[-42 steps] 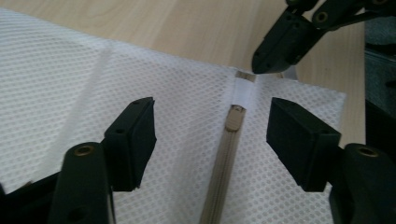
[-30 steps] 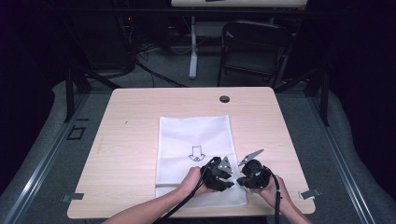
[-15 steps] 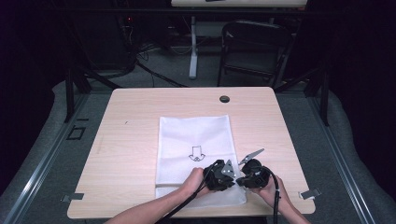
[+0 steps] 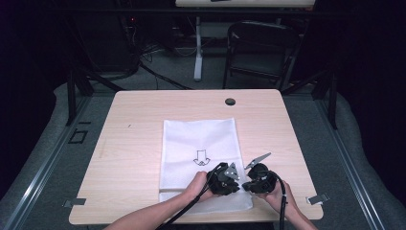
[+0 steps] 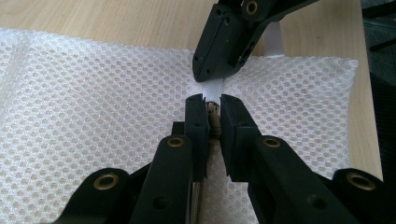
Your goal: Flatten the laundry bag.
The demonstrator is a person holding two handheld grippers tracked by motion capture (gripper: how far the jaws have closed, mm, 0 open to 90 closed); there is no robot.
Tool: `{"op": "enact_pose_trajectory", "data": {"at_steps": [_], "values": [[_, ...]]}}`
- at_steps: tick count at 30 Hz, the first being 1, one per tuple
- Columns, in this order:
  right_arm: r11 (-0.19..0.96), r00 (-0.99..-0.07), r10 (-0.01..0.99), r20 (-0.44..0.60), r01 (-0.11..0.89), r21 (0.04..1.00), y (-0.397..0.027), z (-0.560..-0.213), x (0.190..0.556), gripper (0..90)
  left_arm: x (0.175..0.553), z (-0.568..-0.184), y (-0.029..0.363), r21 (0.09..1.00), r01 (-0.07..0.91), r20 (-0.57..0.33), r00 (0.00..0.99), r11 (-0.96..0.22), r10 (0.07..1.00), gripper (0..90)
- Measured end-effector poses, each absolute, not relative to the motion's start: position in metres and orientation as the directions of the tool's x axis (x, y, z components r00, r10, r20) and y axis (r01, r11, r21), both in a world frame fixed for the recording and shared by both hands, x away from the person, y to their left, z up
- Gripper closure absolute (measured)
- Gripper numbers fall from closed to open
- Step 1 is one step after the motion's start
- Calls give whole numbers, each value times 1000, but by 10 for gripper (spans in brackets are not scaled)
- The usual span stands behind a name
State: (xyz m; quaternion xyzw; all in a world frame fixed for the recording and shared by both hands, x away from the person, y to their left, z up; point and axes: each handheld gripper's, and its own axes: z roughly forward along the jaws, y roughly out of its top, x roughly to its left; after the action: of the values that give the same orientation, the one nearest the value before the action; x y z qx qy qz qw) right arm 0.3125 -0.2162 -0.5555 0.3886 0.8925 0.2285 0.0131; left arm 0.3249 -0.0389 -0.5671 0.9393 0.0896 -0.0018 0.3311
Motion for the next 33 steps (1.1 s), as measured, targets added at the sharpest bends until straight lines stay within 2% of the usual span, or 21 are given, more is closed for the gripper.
{"op": "enact_pose_trajectory", "data": {"at_steps": [7,33], "values": [[574,-687,704,180,699,426,-217,-556,313,900,327,-567,-29,622,169,-65,984,-764,164,827],[579,-689,705,166,695,427,-217,-556,312,900,326,-563,-14,611,172,-55,983,-773,175,826]]}}
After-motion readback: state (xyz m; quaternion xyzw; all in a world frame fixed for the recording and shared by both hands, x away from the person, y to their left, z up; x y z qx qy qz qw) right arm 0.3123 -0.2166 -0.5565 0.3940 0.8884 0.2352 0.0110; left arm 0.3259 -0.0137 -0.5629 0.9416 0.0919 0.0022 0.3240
